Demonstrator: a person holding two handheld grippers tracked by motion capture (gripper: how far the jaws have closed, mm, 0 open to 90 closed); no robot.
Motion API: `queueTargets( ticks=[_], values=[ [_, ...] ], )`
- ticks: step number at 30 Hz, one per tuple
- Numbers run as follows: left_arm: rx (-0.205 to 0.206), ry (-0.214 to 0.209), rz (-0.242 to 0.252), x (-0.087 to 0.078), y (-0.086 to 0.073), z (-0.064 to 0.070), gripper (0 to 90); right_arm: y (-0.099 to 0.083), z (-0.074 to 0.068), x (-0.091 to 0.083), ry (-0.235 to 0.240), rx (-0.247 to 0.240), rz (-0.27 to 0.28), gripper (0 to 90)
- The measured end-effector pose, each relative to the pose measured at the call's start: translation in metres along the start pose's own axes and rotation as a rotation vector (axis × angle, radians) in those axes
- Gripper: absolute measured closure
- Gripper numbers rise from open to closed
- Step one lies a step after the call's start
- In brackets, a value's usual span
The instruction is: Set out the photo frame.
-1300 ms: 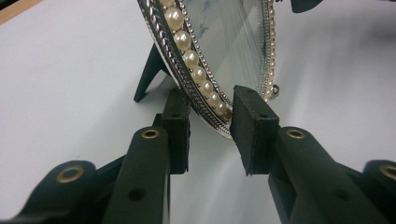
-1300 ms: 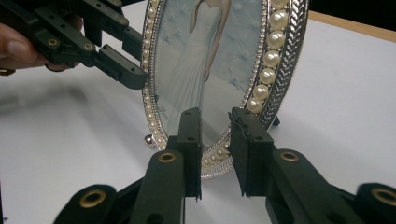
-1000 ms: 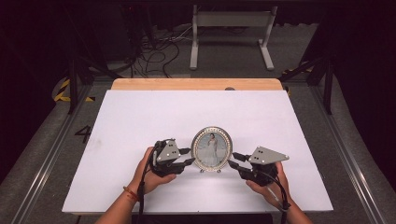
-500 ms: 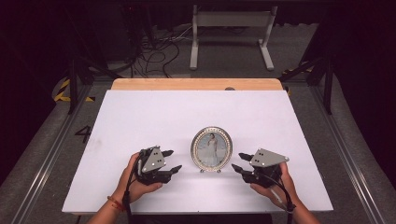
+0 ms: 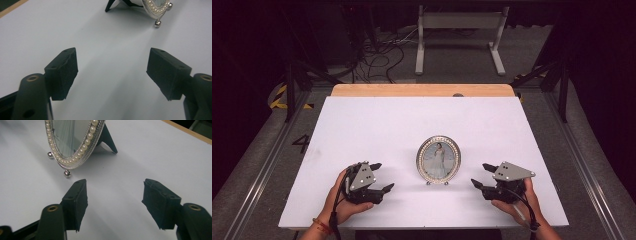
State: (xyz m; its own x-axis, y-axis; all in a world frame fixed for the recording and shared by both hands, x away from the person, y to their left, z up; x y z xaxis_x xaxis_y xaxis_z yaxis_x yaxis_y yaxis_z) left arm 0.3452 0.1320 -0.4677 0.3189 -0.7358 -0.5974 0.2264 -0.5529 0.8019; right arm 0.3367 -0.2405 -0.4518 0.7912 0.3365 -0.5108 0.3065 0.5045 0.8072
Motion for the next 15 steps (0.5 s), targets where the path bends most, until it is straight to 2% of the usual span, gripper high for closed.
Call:
queueTargets(
  ticks=[3, 5, 9, 15],
  values=[
    [-0.019, 0.023, 0.008, -0.007, -0.005, -0.002, 19.9, -0.004, 0.002, -0.001, -0.008, -0.005, -0.013, 29.1],
    [-0.043, 0.025, 0.013, -0.010, -0.011, -0.003, 18.1, -0.007, 0.005, -0.003, -0.037, -0.007, -0.021, 24.2],
    [-0.054, 0.028, -0.001, -0.016, -0.021, -0.002, 13.2, -0.015, 0.007, -0.004, -0.051, 0.008, -0.024, 18.1],
    [-0.080, 0.052, -0.001, -0.024, -0.035, -0.006, 10.3, -0.023, 0.008, -0.007, -0.054, 0.036, -0.014, 16.8]
  ],
)
Point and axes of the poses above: each handheld gripper's, and its own axes: x roughly forward along the jaws, y roughly out of its top, z roughly to its right, the point moved 5 cm from there along x, roughly forward along the jaws, and after that the axes turned 14 degrees about -y, right-handed, at the moved point
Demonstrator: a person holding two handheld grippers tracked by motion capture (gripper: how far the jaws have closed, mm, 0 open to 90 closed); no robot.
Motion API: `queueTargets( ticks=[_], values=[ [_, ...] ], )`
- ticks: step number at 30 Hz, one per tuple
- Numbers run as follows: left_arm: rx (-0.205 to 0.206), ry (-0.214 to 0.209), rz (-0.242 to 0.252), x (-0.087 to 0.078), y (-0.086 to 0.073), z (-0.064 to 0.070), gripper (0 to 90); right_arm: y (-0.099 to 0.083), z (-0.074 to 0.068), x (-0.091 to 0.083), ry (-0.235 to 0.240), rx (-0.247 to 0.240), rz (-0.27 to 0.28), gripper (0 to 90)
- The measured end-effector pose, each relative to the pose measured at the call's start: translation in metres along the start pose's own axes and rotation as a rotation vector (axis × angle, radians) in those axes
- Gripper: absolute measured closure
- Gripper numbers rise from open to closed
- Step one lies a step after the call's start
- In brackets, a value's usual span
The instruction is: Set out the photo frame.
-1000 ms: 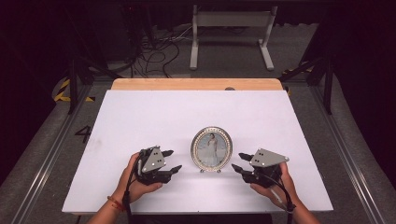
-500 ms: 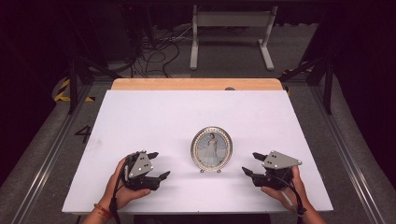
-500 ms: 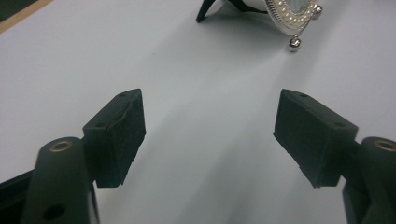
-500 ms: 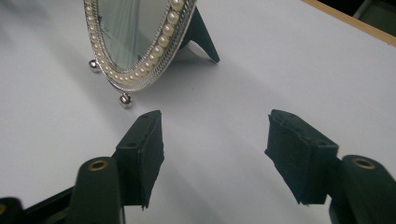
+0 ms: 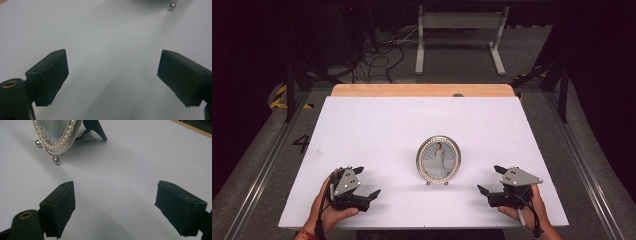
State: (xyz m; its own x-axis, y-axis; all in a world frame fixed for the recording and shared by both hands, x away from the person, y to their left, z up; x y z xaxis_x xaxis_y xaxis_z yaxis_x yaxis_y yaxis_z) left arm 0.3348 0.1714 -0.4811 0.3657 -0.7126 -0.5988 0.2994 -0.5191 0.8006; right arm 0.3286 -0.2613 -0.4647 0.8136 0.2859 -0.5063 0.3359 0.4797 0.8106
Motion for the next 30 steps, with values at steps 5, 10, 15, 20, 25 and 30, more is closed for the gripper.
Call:
queueTargets(
  ticks=[5, 10, 15, 20, 25, 30],
  values=[
    [-0.032, 0.004, 0.046, -0.008, -0.009, -0.003, 9.6, -0.010, 0.004, -0.005, -0.010, 0.005, 0.011, 15.6],
    [-0.019, 0.063, 0.037, -0.018, -0.019, -0.007, 8.4, -0.019, 0.013, -0.009, -0.064, -0.005, 0.009, 12.0],
    [-0.048, 0.060, 0.065, -0.021, -0.019, -0.010, 7.5, -0.026, 0.018, -0.010, -0.062, 0.010, 0.009, 11.2],
    [-0.032, 0.056, 0.039, -0.018, -0.021, -0.008, 7.2, -0.030, 0.022, -0.008, -0.063, 0.039, -0.002, 11.5],
    [-0.050, 0.039, 0.059, -0.017, -0.020, -0.009, 6.8, -0.031, 0.020, -0.008, -0.071, 0.029, -0.002, 11.6],
    [-0.051, 0.047, 0.034, -0.013, -0.021, -0.010, 6.8, -0.029, 0.019, -0.007, -0.079, 0.017, 0.008, 12.2]
  ],
)
Point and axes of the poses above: each handheld gripper's, and its own axes: x roughly forward along the jaws, y roughly out of its top, z roughly to its right, the point moved 5 cm from there along x, roughly forward along the jaws, and after that the axes turned 14 degrees about -y, right-handed, at the moved point
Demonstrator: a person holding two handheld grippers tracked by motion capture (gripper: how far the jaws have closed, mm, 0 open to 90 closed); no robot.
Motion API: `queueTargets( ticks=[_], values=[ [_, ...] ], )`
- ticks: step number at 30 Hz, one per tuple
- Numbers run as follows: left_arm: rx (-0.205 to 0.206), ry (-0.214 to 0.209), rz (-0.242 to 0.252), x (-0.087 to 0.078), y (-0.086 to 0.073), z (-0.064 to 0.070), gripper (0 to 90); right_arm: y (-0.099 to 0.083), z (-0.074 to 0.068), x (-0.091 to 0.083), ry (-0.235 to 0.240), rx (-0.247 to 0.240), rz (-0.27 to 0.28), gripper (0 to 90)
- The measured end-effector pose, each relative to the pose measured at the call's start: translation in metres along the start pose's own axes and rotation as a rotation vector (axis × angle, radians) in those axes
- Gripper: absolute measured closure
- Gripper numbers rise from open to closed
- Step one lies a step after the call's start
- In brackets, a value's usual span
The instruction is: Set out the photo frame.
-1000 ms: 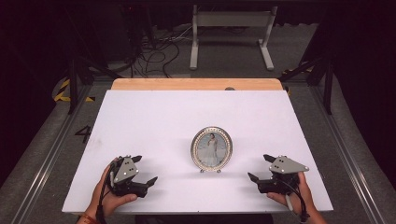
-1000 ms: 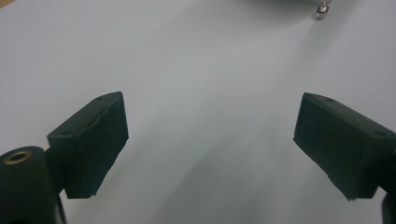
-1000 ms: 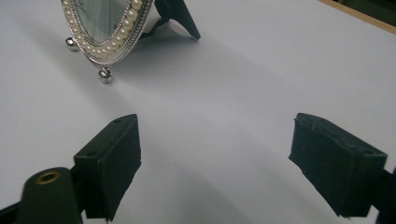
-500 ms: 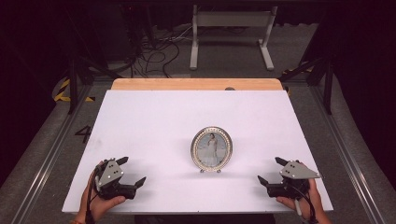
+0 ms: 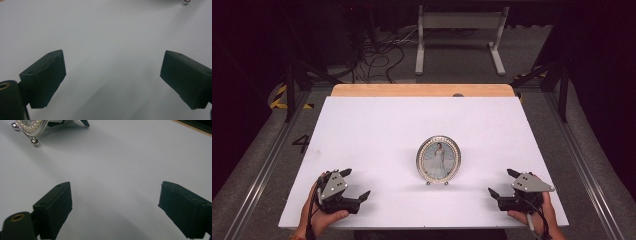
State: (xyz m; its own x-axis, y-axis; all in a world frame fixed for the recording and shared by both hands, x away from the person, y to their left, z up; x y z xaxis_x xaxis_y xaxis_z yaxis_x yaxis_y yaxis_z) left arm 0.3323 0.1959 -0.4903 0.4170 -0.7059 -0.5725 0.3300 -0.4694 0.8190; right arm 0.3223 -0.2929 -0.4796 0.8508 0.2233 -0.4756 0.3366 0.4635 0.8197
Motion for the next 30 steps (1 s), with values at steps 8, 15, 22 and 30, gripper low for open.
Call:
queueTargets(
  ticks=[8, 15, 22, 30],
  values=[
    [-0.004, -0.007, 0.010, -0.0003, 0.0008, 0.0001, 6.8, 0.0014, 0.0000, -0.0022, -0.005, -0.008, 0.006, 12.6],
    [-0.005, -0.008, 0.007, -0.0003, -0.0002, -0.0004, 6.8, 0.0022, -0.0002, -0.0032, -0.007, -0.007, 0.010, 12.6],
    [-0.002, -0.012, 0.004, 0.0006, 0.0004, 0.0006, 6.8, 0.0019, 0.0007, -0.0033, -0.011, -0.004, 0.014, 12.5],
    [0.004, -0.016, -0.007, 0.0031, 0.0002, -0.0002, 6.8, 0.0016, 0.0015, -0.0043, -0.013, -0.001, 0.015, 12.5]
  ],
)
Point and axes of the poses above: each handheld gripper's, and its own axes: x roughly forward along the jaws, y roughly out of its top, z roughly to its right, the point moved 5 cm from there along x, roughly forward along the jaws, and after that the axes turned 14 degrees about -y, right-handed, at the moved point
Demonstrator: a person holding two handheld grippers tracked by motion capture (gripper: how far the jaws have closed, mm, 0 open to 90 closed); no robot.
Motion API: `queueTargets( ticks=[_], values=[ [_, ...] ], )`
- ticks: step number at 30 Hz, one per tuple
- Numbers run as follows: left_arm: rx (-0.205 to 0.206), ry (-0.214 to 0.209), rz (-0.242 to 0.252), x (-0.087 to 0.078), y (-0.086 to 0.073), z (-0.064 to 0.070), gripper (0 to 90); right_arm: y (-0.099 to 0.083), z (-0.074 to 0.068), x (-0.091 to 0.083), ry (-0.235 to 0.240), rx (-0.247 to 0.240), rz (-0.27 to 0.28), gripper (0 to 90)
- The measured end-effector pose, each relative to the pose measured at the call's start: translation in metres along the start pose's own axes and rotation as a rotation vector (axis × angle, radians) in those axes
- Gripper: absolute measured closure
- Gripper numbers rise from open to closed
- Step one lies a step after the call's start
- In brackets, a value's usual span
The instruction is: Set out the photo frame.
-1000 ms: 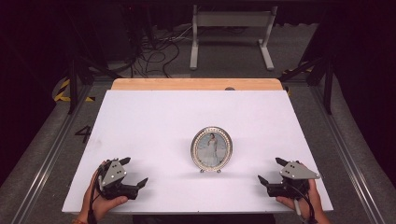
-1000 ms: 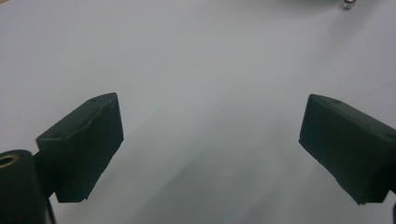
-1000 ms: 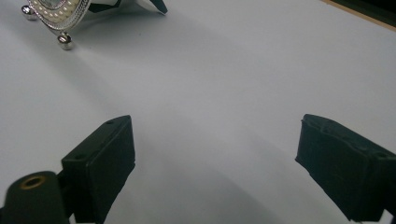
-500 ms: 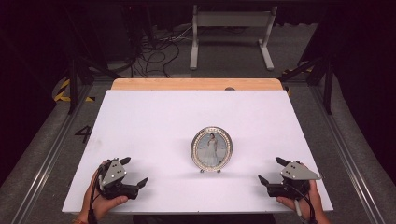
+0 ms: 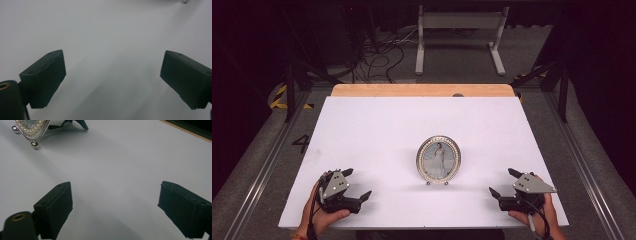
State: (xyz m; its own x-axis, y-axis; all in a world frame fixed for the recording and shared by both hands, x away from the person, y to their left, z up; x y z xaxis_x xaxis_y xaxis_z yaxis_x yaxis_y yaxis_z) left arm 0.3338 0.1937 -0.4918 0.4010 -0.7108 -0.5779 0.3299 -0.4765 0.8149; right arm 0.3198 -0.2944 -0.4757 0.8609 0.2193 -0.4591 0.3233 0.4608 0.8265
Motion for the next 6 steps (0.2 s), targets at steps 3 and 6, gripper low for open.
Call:
queueTargets(
  ticks=[3, 6],
  values=[
    [0.004, -0.014, -0.006, 0.0012, 0.0000, 0.0011, 6.8, -0.0002, 0.0021, -0.0006, -0.007, 0.003, 0.000, 12.5],
    [0.011, -0.013, -0.012, 0.0020, 0.0002, 0.0014, 6.8, -0.0005, 0.0035, -0.0008, -0.014, 0.007, 0.000, 12.5]
  ],
)
Point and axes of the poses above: each handheld gripper's, and its own axes: x roughly forward along the jaws, y roughly out of its top, z roughly to its right, the point moved 5 cm from there along x, roughly forward along the jaws, and after that the axes turned 14 degrees about -y, right-handed, at the moved point
